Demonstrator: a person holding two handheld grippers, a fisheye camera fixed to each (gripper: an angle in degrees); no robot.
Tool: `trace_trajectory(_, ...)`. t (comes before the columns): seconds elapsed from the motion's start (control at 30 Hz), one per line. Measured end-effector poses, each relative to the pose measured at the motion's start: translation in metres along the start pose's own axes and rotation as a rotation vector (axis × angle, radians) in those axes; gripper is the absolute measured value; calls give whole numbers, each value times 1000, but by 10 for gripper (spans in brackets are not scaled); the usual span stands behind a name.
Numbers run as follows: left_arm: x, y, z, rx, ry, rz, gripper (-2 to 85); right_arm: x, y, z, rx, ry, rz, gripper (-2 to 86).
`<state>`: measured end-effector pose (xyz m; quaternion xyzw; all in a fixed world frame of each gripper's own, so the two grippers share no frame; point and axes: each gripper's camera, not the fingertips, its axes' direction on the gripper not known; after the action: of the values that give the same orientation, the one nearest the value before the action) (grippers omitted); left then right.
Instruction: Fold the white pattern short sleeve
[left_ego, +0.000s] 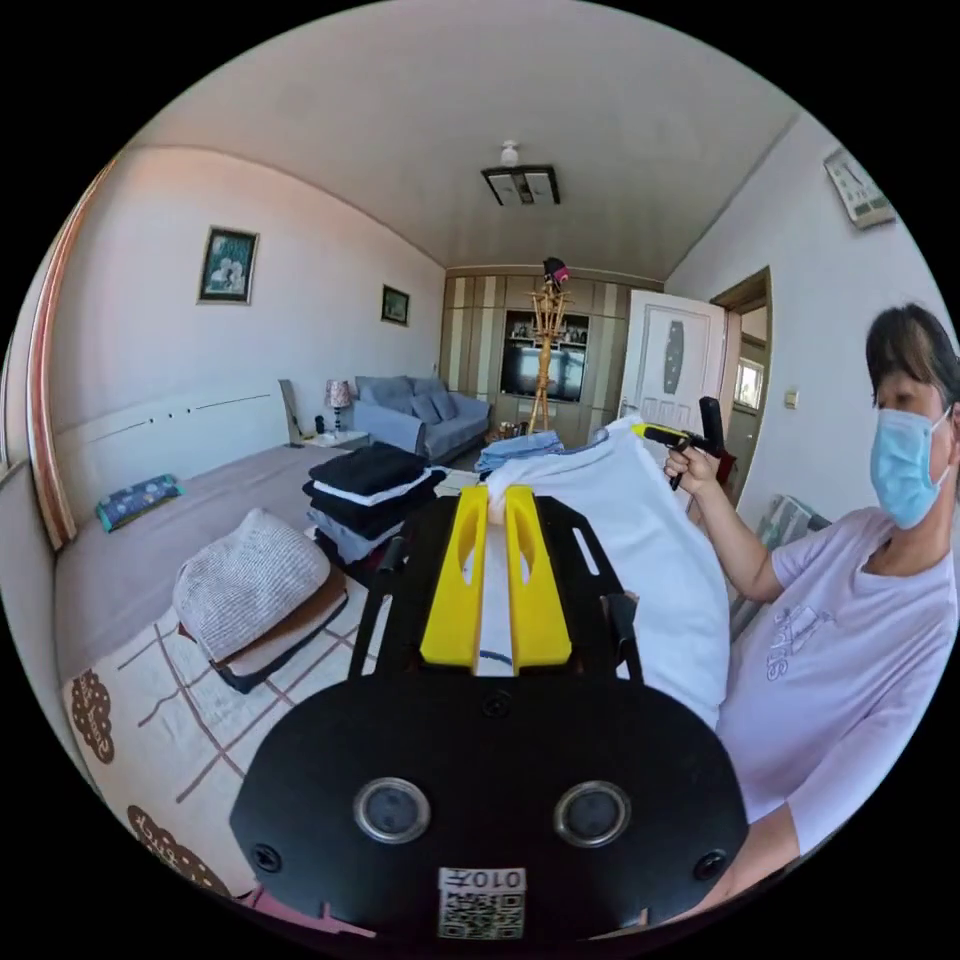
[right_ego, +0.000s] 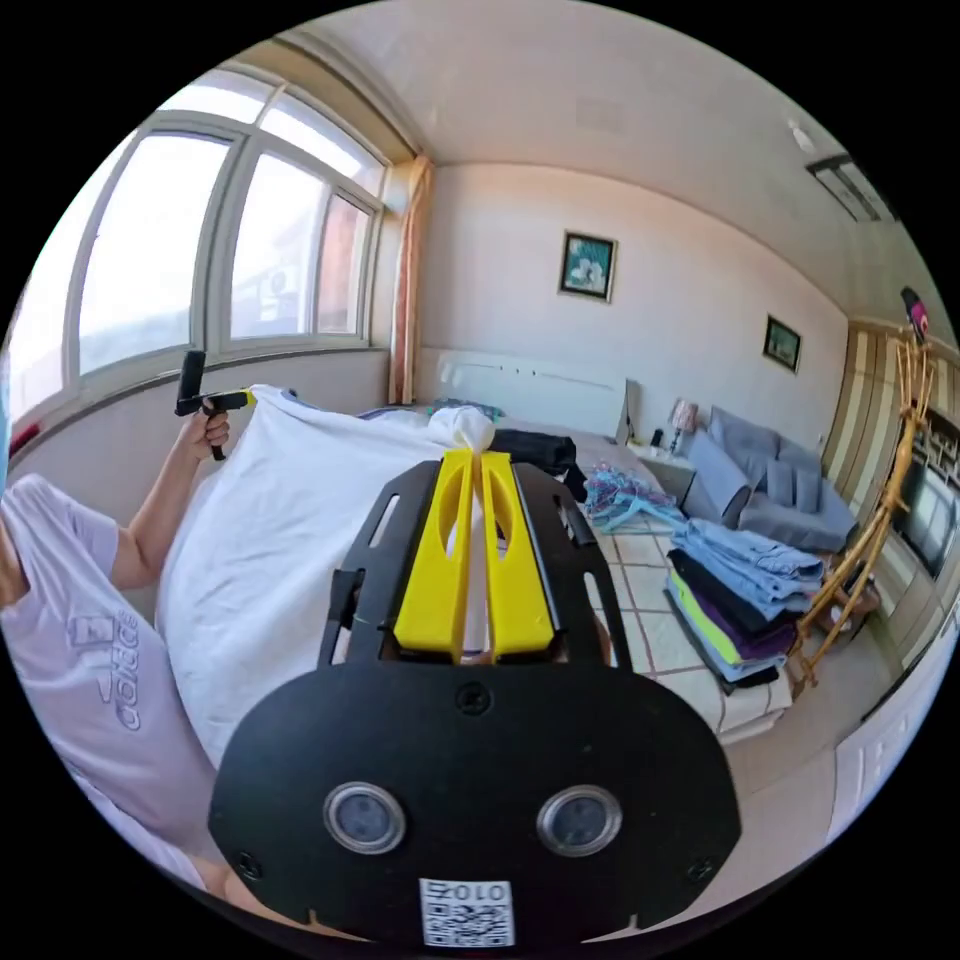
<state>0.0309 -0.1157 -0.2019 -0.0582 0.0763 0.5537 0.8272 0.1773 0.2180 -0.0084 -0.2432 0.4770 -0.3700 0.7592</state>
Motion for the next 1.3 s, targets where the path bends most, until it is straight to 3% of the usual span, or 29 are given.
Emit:
trace_trajectory(0.07,-9,-33,2,95,-50,77,11,15,-34,4,75,-26,0,35)
trace_trajectory(0.17,18,-81,-14,160,-201,254,11,3,-95,-19,189,109,-105,35)
trace_trajectory(0.3,35,-91,-26,192,-218,322,12,-5,-123,-44,242,132,-160,35)
trace_trajectory(0.4,35,-51,-3,148,-156,330,13,0,-99,-21,162,111,-145,36)
trace_trajectory(0.63,27,131,130,-229,-85,179,15,26,11,87,-182,58,-85,36)
trace_trajectory(0.87,73,304,223,-520,-69,26,18,58,121,160,-475,-94,167,31)
trace_trajectory(1.2,127,339,212,-536,-136,153,31,83,99,137,-465,-77,170,27)
trace_trajectory(1.3,133,357,228,-628,-134,163,43,93,97,142,-485,-87,206,33)
